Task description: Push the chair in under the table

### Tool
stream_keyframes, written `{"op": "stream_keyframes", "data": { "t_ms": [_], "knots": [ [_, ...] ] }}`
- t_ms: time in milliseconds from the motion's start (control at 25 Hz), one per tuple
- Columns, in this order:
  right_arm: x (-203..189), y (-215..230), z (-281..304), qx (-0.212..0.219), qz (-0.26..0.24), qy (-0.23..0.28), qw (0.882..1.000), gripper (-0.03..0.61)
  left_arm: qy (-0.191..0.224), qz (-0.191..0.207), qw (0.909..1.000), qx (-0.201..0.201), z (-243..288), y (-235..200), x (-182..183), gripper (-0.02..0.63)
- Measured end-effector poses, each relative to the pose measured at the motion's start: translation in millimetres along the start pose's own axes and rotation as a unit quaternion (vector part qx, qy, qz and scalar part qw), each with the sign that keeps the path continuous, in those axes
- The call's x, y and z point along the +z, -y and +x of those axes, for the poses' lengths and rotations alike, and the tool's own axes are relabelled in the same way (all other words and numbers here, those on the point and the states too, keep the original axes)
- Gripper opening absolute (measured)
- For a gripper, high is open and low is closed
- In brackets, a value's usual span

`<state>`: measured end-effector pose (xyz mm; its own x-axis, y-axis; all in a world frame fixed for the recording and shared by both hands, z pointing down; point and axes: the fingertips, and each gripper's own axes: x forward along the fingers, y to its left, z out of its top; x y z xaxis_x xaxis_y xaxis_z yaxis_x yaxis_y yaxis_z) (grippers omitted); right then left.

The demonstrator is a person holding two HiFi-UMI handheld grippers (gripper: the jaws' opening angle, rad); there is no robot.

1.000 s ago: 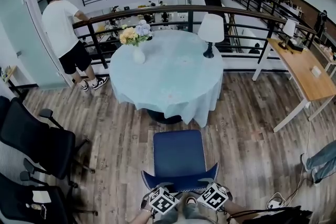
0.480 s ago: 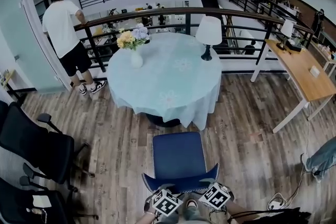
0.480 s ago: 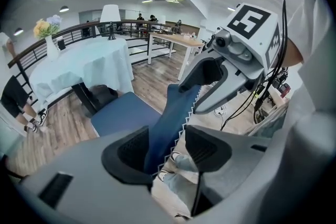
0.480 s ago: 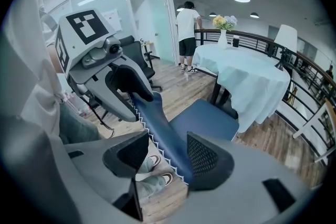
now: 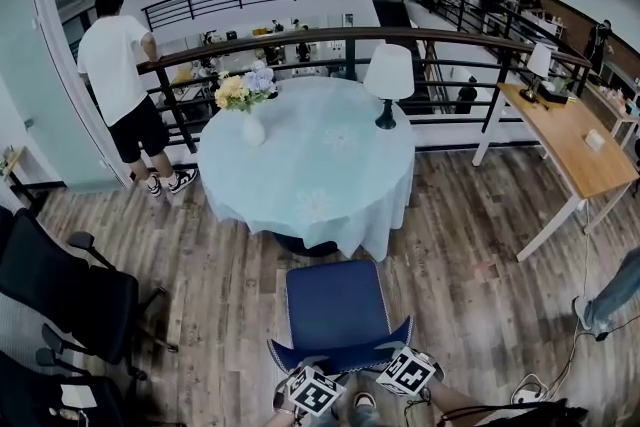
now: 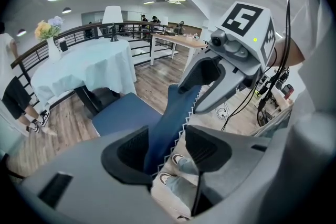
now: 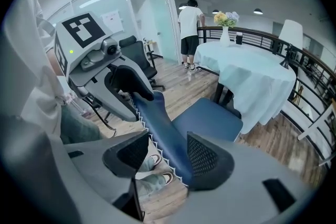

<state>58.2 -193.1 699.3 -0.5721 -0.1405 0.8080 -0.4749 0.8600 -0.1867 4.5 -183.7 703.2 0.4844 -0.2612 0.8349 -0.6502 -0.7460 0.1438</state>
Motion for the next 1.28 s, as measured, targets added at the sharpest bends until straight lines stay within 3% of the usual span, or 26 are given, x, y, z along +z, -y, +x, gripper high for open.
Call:
{"op": "stream_keyframes", "data": {
  "t_ms": [680, 960, 1280],
  "knots": [
    [18, 35, 4, 0.000, -0.017, 0.003, 1.000, 0.238, 0.008, -0.004, 0.9998, 0.019, 12, -26, 26, 0.224],
    [37, 66, 16, -0.018, -0.044, 0.025, 0.999, 0.238, 0.012, -0.014, 0.9994, 0.031, 22, -56, 40, 0.229],
    [55, 87, 20, -0.006, -0.047, 0.014, 0.999, 0.238, 0.021, -0.011, 0.9987, 0.045, 26, -81, 57, 0.229]
  ]
}}
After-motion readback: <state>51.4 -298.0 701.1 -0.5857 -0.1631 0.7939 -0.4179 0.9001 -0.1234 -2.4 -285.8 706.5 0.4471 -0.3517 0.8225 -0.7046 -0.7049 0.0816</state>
